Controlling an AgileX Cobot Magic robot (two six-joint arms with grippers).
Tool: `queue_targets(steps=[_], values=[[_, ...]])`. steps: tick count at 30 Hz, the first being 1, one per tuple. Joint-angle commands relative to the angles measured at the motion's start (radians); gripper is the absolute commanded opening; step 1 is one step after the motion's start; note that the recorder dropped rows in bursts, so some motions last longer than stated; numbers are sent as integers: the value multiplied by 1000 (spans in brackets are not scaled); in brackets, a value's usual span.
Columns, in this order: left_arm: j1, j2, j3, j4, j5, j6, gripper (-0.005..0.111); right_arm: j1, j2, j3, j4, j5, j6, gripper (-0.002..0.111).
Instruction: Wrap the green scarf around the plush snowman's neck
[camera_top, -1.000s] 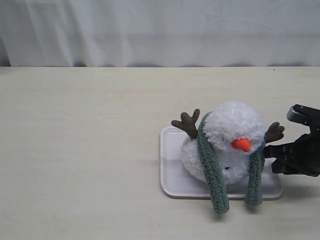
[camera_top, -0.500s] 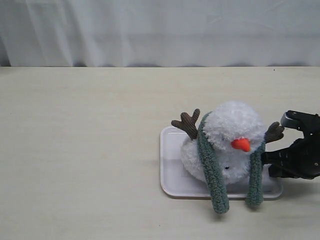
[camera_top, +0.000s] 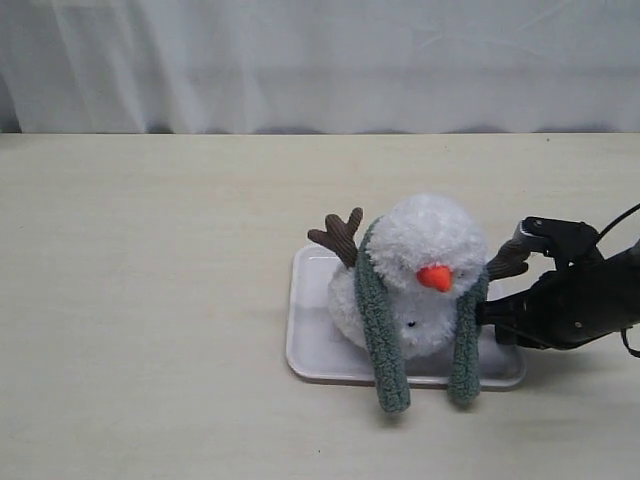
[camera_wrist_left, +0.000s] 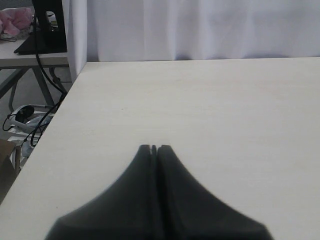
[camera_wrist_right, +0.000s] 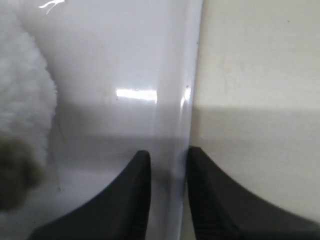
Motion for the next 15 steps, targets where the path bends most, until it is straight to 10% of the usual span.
queue_targets(steps=[1, 15], values=[[-5, -2, 4, -8, -18, -2, 0, 31, 20, 8, 25, -31, -8, 27], [-5, -2, 4, -8, -18, -2, 0, 34, -76, 8, 3, 21, -30, 27]])
